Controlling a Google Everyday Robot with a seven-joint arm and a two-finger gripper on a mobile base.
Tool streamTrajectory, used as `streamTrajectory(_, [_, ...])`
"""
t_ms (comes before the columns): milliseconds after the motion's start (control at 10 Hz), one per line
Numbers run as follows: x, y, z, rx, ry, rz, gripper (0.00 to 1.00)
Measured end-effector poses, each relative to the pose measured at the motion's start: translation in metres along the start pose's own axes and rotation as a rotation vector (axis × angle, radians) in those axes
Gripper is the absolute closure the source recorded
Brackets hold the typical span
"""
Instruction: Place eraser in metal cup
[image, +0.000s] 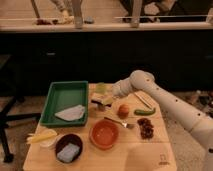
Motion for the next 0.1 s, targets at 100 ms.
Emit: streamTrajectory(100, [0.0001, 0.0, 0.0, 0.0, 0.0, 0.0, 0.2])
